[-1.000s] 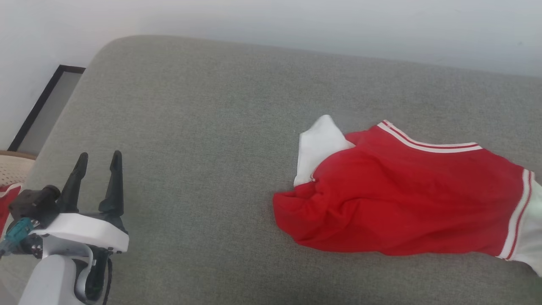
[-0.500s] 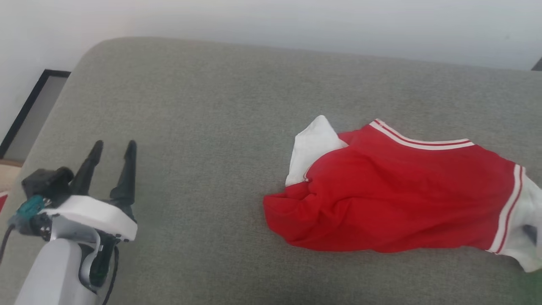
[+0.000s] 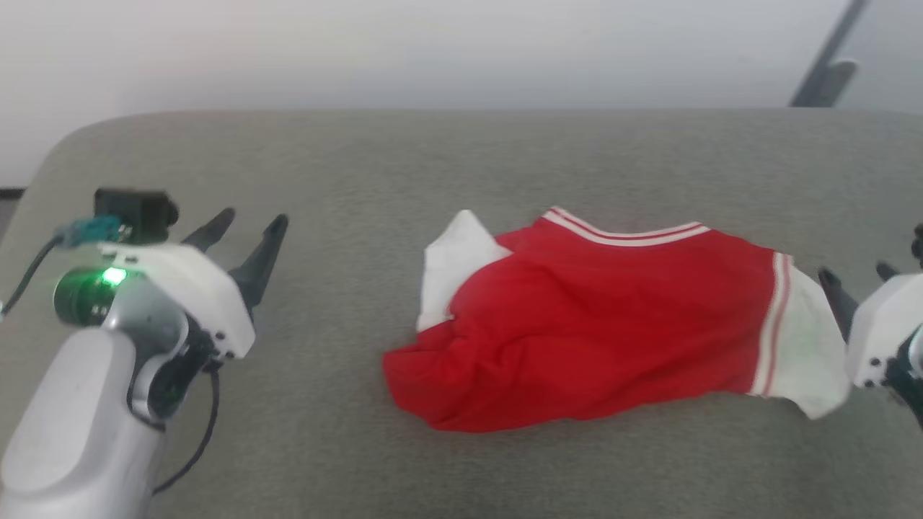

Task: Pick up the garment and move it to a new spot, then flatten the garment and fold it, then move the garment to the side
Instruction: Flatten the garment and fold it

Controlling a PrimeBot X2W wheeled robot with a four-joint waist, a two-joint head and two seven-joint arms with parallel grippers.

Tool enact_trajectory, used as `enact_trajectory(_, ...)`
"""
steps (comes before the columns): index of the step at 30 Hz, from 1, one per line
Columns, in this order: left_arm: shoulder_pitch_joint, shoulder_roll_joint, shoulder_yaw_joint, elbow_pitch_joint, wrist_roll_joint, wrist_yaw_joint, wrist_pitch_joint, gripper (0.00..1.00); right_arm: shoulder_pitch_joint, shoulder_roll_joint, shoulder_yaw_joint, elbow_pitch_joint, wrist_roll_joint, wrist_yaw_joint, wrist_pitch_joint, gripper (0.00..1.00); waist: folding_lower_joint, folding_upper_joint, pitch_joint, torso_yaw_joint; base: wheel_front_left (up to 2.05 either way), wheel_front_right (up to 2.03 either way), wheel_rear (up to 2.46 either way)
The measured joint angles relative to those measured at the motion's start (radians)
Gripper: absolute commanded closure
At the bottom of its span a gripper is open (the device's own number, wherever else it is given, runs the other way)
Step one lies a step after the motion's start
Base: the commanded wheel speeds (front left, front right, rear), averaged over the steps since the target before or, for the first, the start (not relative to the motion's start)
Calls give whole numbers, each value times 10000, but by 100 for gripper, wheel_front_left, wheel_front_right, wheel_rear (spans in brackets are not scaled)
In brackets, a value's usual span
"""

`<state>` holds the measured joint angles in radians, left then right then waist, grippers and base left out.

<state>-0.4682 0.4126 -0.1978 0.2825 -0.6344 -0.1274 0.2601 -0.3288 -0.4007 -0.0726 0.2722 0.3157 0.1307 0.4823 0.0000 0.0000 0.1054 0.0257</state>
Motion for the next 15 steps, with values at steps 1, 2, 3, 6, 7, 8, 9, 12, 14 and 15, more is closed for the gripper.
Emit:
enact_trajectory(1, -159, 15, -96, -35, -2, 0, 245, 0, 4, 180, -86, -182, -10, 0, -314, 0, 0, 0, -8, -145, 0, 0, 0)
enact_trajectory(2, -344, 33, -199, -69, -2, 0, 493, 0, 18, 353, -119, -380, -153, 0, -719, 0, 0, 0, -12, -294, 0, 0, 0)
enact_trajectory(3, -507, 17, -268, -56, -54, 0, 740, 0, 32, 527, -230, -520, -384, 2, -1187, 0, 0, 0, -10, -439, 0, 0, 0)
enact_trajectory(6, -867, -6, -468, 123, -251, 48, 1501, 0, 124, 1206, -435, -819, -922, -2, -2378, 0, 0, 0, 31, -882, 0, 0, 0)
enact_trajectory(7, -978, -36, -508, 221, -362, 92, 1785, 0, 169, 1513, -495, -884, -1120, 0, -2767, 0, 0, 0, 59, -1034, 0, 0, 0)
enact_trajectory(8, -1102, -17, -604, 322, -334, 105, 2021, 0, 217, 1718, -447, -951, -1296, -2, -3103, 0, 0, 0, 95, -1186, 0, 0, 0)
enact_trajectory(9, -1236, -29, -633, 422, -378, 157, 2282, 0, 252, 1843, -384, -1007, -1499, 0, -3434, 0, 0, 0, 136, -1331, 0, 0, 0)
enact_trajectory(12, -1617, -27, -823, 744, -447, 249, 3033, 0, 234, 2357, -447, -1003, -1870, -2, -4282, 0, 0, 0, 312, -1761, 0, 0, 0)
enact_trajectory(14, -1848, -50, -1003, 945, -439, 272, 3450, 0, 178, 2713, -453, -1009, -2080, 0, -4717, 0, 0, 0, 459, -2023, 0, 0, 0)
enact_trajectory(15, -1977, -75, -1057, 1097, -472, 336, 3741, 0, 174, 2857, -405, -1011, -2167, 0, -4913, 0, 1, 0, 543, -2143, 0, 0, 0)
